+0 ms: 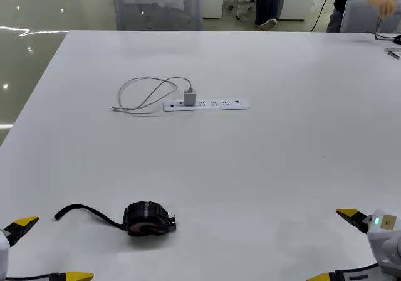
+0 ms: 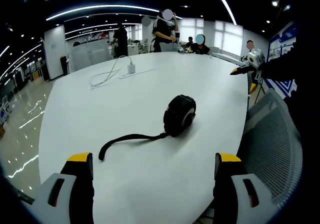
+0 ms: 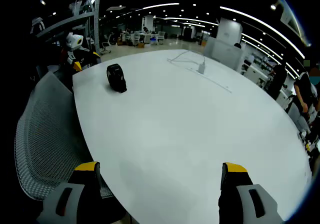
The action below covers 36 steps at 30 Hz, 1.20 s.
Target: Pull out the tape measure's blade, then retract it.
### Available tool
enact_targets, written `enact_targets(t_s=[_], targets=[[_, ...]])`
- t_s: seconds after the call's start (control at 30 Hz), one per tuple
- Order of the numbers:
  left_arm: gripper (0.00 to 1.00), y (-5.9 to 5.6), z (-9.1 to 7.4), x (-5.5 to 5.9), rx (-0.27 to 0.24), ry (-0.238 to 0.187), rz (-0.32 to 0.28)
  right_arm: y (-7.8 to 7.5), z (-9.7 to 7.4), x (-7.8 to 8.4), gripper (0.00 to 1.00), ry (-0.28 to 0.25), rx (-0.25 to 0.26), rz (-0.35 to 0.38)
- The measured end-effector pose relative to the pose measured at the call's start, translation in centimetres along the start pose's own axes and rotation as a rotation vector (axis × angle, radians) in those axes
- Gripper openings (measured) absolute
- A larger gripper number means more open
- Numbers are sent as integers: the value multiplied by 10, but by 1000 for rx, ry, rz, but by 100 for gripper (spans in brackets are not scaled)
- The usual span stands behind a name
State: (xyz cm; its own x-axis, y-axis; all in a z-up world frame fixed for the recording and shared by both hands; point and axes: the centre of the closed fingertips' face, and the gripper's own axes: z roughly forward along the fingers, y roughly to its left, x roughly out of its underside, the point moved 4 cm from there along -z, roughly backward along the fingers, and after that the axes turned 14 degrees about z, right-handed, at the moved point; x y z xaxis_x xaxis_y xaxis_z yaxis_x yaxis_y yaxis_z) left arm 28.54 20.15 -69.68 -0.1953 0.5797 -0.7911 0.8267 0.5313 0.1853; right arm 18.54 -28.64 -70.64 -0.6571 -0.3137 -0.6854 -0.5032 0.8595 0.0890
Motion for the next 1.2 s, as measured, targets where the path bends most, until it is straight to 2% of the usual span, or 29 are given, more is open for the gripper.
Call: enact_targets(t_s=[0.13, 0.27, 0.3, 0.5, 0.77, 0.9, 1.07, 1.2], targets=[[99, 2, -3, 1, 16, 0, -21, -3, 1, -5, 99, -6, 4, -4], [99, 1, -4, 3, 22, 3, -17, -6, 9, -1, 99, 4, -7, -5], [99, 1, -4, 6, 22, 22, -3, -6, 11, 0, 99, 11, -12, -5], [99, -1, -3, 6, 26, 3, -19, -8, 15, 2, 99, 8, -34, -11], [99, 2, 1, 5, 38, 19, -2, -7, 11, 4, 99, 8, -31, -11], [99, 4, 3, 1, 44, 9, 10, -7, 9, 6, 99, 8, -29, -4], [99, 1, 7, -4, 77, 13, 51, -10, 9, 9, 99, 19, -23, 15], [99, -1, 13, -6, 122, 32, 95, -8, 13, 2, 99, 30, -35, -4]])
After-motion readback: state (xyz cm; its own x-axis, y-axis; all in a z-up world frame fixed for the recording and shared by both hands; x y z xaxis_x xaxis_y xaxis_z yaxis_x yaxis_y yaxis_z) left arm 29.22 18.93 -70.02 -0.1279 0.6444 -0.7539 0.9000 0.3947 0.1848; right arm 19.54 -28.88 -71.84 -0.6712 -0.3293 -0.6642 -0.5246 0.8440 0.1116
